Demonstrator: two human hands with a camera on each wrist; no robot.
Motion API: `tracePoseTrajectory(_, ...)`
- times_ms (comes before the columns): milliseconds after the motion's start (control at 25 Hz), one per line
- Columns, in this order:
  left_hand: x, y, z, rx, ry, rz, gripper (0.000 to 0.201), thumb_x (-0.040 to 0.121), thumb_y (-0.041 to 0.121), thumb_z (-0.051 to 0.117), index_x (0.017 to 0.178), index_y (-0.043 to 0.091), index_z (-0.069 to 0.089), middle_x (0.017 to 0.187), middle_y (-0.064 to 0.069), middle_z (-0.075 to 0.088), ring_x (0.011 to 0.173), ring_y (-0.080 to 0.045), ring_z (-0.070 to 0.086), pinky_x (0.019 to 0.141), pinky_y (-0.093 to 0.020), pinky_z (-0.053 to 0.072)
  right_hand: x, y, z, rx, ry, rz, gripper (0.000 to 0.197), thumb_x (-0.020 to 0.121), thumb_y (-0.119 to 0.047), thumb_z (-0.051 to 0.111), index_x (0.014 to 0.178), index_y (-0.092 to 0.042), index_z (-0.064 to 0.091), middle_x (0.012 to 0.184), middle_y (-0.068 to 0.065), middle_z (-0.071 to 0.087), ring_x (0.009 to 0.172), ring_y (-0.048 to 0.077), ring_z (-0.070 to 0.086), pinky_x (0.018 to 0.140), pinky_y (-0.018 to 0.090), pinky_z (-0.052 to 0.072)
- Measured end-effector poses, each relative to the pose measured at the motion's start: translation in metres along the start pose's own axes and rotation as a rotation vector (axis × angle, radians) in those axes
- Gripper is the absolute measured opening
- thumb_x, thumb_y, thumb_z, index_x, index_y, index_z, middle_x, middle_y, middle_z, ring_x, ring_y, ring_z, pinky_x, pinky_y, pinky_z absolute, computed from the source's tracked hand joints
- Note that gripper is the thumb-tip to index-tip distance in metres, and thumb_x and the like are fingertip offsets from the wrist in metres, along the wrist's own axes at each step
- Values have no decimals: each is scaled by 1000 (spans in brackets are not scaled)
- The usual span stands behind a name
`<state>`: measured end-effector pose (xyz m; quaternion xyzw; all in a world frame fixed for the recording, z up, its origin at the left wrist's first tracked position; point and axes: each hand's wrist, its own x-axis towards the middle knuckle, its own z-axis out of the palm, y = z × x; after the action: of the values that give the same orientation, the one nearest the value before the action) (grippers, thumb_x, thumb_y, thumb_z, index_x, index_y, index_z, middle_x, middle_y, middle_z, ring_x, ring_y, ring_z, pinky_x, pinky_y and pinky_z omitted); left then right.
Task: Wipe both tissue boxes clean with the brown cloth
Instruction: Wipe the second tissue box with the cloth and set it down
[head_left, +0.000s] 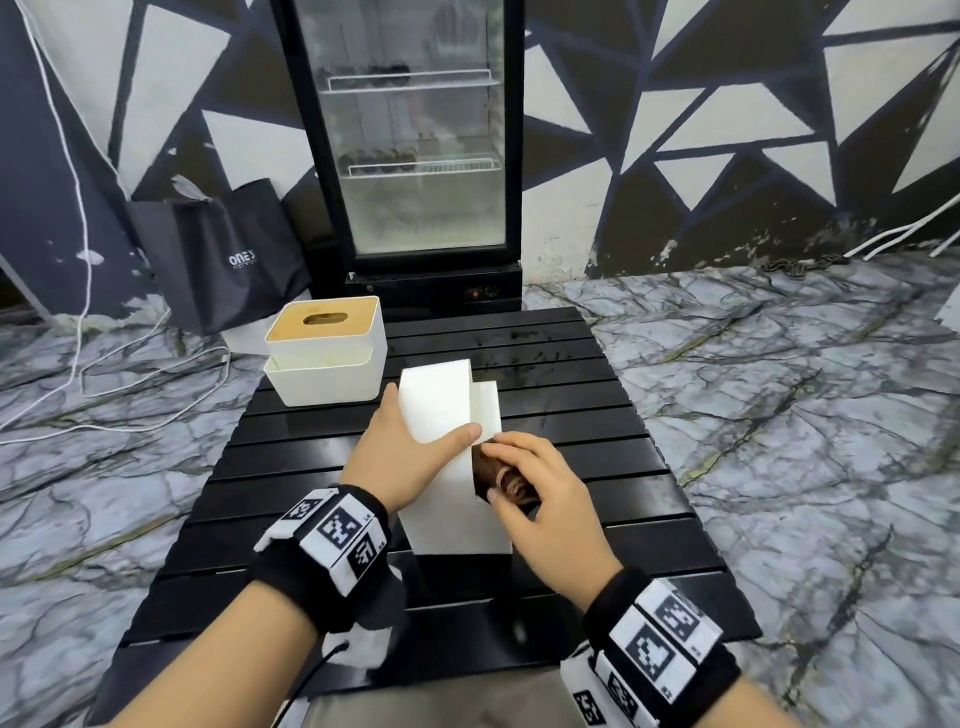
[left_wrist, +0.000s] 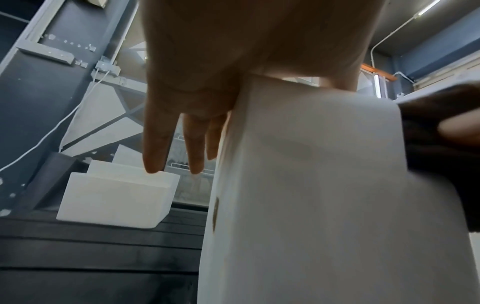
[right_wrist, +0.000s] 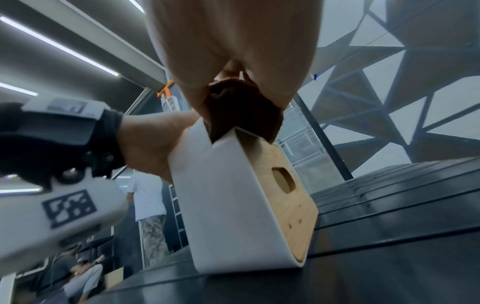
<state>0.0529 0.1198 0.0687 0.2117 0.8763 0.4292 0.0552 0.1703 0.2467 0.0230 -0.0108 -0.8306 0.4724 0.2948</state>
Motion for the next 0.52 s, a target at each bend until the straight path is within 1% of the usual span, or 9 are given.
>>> tracePoseTrajectory(80, 0, -1, 1, -51, 6, 1, 72, 70, 52, 75, 125, 21, 41, 122, 5, 52, 112, -16, 51, 83, -27, 38, 1, 0, 3, -15, -26, -6, 38, 79, -17, 55, 117, -20, 59, 122, -13, 50, 118, 1, 43, 103, 12, 28)
tracePoseTrajectory(160, 1, -2, 2, -93, 5, 15, 75, 69, 49, 77, 128, 21, 40, 124, 5, 52, 113, -14, 50, 83, -25, 38, 11, 2, 4, -35, -76, 15, 38, 82, -14, 55, 120, -18, 57, 124, -14, 48, 121, 3, 40, 104, 9, 25)
tracePoseTrajectory(200, 1, -2, 2, -104, 5, 21, 75, 68, 49, 78, 127, 21, 40, 123, 6, 52, 112, -13, 50, 82, -24, 39, 17, 3, 5, -42, -103, 34, 38, 84, -11, 55, 122, -18, 55, 126, -14, 47, 122, 5, 39, 104, 10, 25)
tracePoseTrajectory(280, 2, -3, 3, -121, 7, 26, 71, 69, 46, 77, 124, 21, 41, 120, 6, 52, 110, -13, 51, 75, -19, 39, 27, 3, 8, -52, -135, 64, 39, 86, -9, 54, 123, -19, 54, 130, -12, 46, 125, 8, 38, 106, 18, 27)
tracePoseTrajectory(320, 2, -2, 3, -127, 12, 24, 69, 70, 46, 77, 124, 21, 41, 119, 6, 53, 110, -13, 51, 74, -18, 39, 28, 3, 10, -57, -135, 65, 39, 86, -9, 54, 124, -19, 53, 131, -10, 46, 126, 9, 37, 107, 20, 27)
tracePoseTrajectory(360, 2, -2, 3, -129, 20, 21, 70, 70, 46, 76, 124, 20, 41, 119, 6, 53, 110, -14, 51, 75, -20, 40, 26, 4, 11, -62, -127, 57, 39, 86, -11, 53, 124, -19, 53, 131, -10, 46, 126, 9, 37, 107, 20, 27)
tracePoseTrajectory(440, 3, -4, 3, -129, 34, 20, 72, 69, 45, 77, 126, 19, 42, 121, 4, 53, 111, -15, 51, 81, -24, 39, 19, 5, 13, -71, -120, 32, 42, 84, -18, 49, 127, -19, 50, 129, -14, 43, 125, 6, 36, 106, 14, 25)
tracePoseTrajectory(520, 3, -4, 3, -130, 32, 29, 72, 69, 44, 78, 126, 18, 42, 121, 4, 53, 111, -14, 51, 83, -25, 38, 13, 5, 11, -65, -138, 13, 46, 82, -21, 47, 129, -21, 48, 126, -23, 38, 124, 3, 35, 105, 9, 22)
